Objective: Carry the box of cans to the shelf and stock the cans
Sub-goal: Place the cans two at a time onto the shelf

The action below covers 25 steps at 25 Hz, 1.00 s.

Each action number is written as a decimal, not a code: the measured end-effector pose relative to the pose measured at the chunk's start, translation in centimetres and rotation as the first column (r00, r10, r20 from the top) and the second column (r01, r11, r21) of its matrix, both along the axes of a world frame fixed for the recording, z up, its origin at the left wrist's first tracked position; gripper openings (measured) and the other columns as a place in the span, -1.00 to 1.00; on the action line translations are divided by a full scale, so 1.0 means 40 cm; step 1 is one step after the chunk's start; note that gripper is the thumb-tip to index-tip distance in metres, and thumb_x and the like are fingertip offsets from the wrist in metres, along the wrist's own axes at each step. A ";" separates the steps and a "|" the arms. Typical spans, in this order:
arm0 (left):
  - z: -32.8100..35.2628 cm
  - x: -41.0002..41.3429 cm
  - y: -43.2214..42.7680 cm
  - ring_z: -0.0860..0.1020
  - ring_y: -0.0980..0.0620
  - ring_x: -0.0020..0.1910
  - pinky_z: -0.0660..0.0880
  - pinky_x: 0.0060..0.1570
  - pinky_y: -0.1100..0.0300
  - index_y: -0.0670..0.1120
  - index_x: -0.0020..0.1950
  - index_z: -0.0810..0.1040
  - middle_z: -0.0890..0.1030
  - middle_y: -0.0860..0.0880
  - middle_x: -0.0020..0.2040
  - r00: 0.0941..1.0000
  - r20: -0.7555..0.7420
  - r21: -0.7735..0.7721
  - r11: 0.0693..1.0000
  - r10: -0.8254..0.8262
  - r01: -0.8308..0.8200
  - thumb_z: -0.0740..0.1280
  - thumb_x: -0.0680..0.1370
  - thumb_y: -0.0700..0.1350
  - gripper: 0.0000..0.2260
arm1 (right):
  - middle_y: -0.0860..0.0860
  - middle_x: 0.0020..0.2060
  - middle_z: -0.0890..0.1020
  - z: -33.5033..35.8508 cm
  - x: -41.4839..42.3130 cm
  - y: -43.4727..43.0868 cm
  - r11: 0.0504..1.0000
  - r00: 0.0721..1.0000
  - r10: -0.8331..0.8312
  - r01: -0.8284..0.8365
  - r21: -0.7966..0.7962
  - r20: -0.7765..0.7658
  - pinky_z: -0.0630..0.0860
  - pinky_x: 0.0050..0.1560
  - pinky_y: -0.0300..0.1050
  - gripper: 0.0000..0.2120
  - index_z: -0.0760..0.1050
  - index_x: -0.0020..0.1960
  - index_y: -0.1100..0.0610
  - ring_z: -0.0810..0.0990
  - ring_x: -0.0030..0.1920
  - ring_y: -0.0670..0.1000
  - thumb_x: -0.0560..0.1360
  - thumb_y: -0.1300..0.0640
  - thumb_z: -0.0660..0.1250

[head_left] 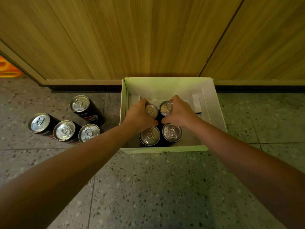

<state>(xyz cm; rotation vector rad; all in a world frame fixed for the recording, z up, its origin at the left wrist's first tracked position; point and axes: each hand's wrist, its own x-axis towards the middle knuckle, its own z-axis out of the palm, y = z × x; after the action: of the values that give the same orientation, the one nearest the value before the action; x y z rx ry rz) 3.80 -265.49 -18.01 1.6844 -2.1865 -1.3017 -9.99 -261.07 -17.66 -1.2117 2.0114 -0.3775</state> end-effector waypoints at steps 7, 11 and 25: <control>0.146 0.012 0.006 0.58 -0.09 0.04 0.55 0.03 0.03 -0.10 0.17 0.39 0.60 -0.07 0.07 0.993 -0.066 -0.214 0.971 0.093 -0.105 0.55 0.21 0.01 -0.38 | 0.03 -0.09 0.59 0.114 -0.012 0.008 0.940 0.996 -0.063 0.078 -0.331 0.057 0.48 -0.18 -0.18 -0.44 0.46 0.08 0.18 0.56 -0.11 0.00 0.13 0.18 0.55; 0.445 0.031 0.015 0.61 0.01 -0.03 0.55 -0.05 0.13 -0.04 0.12 0.50 0.63 0.04 -0.04 0.961 -0.252 -0.311 0.930 0.118 -0.195 0.54 0.21 0.02 -0.47 | -0.12 -0.22 0.57 0.413 -0.002 0.029 0.877 0.982 -0.051 0.130 -0.463 0.180 0.49 -0.20 -0.34 -0.54 0.47 0.00 0.11 0.57 -0.19 -0.12 0.14 0.23 0.54; 1.846 0.087 0.064 0.62 0.21 -0.04 0.55 -0.06 0.30 0.04 0.01 0.58 0.68 0.17 -0.08 0.783 -0.621 -0.322 0.924 -0.042 -0.205 0.55 0.19 0.00 -0.59 | -0.40 -0.18 0.60 1.832 0.009 0.107 0.688 0.916 0.170 0.153 -0.709 0.362 0.42 -0.08 -0.52 -0.48 0.41 -0.05 -0.13 0.54 -0.06 -0.37 0.14 0.22 0.56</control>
<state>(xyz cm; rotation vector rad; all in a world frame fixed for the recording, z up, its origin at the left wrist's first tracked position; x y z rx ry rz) 7.30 -262.94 55.84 0.9972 -1.7816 -1.1051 -9.64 -256.80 55.60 -1.4390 1.4973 -1.4189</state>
